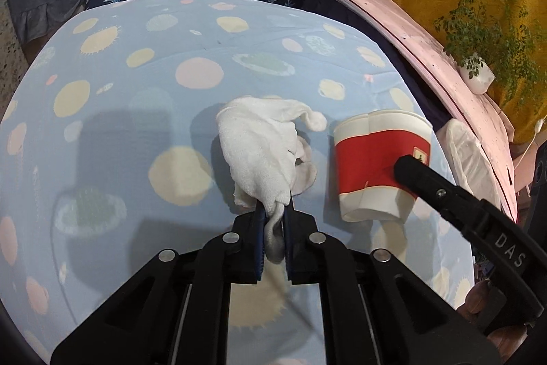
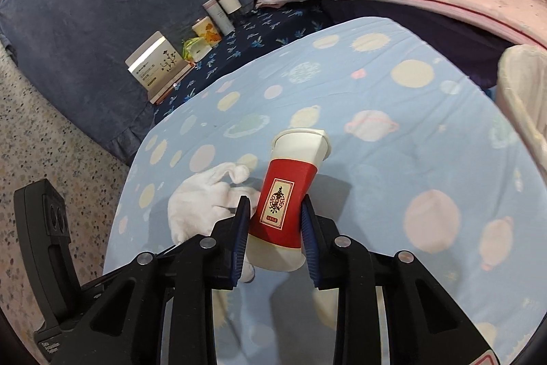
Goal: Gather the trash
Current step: 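Carry the glove and paper cup over the white bin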
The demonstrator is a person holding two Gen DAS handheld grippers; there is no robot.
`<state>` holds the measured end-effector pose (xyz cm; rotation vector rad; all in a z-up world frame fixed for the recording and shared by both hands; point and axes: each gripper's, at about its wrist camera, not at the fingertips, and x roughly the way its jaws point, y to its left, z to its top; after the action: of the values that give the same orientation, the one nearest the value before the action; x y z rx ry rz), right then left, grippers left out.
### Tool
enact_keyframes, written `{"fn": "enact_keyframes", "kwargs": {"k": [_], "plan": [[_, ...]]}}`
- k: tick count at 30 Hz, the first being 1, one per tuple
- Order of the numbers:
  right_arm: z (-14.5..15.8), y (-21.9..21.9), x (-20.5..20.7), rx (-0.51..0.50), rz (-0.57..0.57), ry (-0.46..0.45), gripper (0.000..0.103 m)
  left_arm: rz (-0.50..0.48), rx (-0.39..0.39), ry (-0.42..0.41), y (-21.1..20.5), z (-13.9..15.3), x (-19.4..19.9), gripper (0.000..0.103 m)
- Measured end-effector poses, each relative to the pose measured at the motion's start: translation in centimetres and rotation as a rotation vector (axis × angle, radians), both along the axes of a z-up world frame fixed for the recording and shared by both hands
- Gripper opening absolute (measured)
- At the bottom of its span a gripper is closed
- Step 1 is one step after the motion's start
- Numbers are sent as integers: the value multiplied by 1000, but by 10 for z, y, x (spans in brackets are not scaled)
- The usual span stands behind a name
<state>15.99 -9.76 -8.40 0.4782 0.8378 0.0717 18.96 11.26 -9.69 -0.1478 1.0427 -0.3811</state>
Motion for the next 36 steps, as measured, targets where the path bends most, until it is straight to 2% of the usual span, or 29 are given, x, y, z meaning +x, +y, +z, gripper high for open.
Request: {"fn": "enact_keyframes", "kwargs": {"k": [10, 21, 36], "plan": [[33, -35, -70, -80, -47, -49, 28, -8, -5, -47, -33, 24, -64, 8], [41, -56, -138, -142, -66, -58, 28, -10, -15, -97, -47, 40, -119, 8], [45, -58, -164, -142, -64, -93, 28, -20, 1, -120, -56, 45, -138, 8]]}}
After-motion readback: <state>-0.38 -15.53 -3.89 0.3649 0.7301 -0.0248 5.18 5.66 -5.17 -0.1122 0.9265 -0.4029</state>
